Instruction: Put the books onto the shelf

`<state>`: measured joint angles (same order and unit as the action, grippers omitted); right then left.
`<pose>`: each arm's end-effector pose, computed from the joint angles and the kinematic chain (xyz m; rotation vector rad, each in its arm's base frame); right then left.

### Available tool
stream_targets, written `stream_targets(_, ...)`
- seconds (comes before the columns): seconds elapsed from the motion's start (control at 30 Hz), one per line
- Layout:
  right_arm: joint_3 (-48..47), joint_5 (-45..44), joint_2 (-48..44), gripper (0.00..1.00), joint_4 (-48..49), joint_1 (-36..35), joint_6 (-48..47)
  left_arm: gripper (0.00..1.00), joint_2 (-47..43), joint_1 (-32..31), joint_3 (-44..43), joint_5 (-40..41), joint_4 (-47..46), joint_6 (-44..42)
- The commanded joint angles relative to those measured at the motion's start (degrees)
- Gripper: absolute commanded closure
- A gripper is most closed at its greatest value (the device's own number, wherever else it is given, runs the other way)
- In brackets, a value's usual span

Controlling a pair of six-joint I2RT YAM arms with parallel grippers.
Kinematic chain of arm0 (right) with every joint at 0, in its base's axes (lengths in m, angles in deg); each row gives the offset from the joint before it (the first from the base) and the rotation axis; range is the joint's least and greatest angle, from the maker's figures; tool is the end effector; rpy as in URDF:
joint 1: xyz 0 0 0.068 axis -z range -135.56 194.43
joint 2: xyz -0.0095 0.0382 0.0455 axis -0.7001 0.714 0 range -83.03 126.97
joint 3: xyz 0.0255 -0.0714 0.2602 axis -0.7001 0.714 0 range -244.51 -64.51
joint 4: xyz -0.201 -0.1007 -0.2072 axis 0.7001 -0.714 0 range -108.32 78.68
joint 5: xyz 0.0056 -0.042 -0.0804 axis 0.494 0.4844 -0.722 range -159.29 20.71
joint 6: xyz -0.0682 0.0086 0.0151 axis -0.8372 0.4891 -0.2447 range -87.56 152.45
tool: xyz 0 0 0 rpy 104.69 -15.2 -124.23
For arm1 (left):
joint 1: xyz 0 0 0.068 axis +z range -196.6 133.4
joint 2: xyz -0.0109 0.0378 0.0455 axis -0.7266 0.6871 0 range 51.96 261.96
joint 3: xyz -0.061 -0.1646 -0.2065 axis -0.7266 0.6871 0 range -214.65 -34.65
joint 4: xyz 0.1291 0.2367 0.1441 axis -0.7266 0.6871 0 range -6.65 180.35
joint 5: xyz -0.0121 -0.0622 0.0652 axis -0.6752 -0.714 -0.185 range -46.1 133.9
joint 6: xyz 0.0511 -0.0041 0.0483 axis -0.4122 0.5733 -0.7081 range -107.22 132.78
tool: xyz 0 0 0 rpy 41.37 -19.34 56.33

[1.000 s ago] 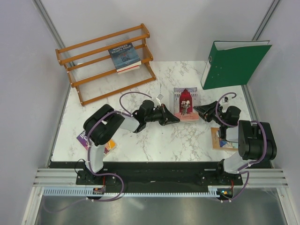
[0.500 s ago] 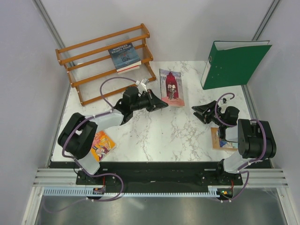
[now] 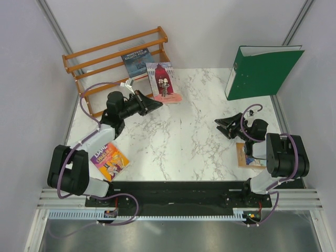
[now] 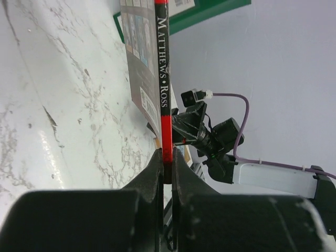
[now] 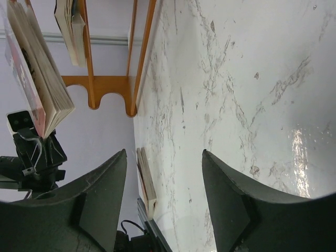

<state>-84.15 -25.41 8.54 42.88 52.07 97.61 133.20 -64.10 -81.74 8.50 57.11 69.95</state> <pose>0.2875 0.0018 0.0816 0.6976 1.9150 1.3774 0.3475 -0.1446 0.2418 -0.1443 1.9184 -1.4492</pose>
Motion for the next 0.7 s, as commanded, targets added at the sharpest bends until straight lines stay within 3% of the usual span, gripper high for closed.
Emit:
stream_targets(0.0, 0.1, 0.5, 0.2, 0.33, 2.5, -0.2, -0.7, 0.98, -1.2, 4.1, 0.6, -5.6, -3.5, 1.3)
stream_targets(0.23, 0.1, 0.5, 0.5, 0.33, 2.8, -0.2, -0.6, 0.98, 2.9, 9.6, 1.7, -11.3, -14.9, 11.7)
stream_targets(0.37, 0.2, 0.6, 0.5, 0.33, 2.8, -0.2, -0.6, 0.98, 4.1, 11.8, 1.1, -13.2, -17.0, 14.6)
stream_targets(0.53, 0.3, 0.7, 0.9, 0.33, 3.8, -0.2, -0.1, 0.98, 8.8, 14.3, 1.1, -16.8, -29.0, 25.2)
stream_targets(0.67, 0.3, 0.7, 0.9, 0.33, 3.8, -0.2, 0.0, 0.98, 11.1, 16.0, -0.3, -18.8, -30.5, 28.5)
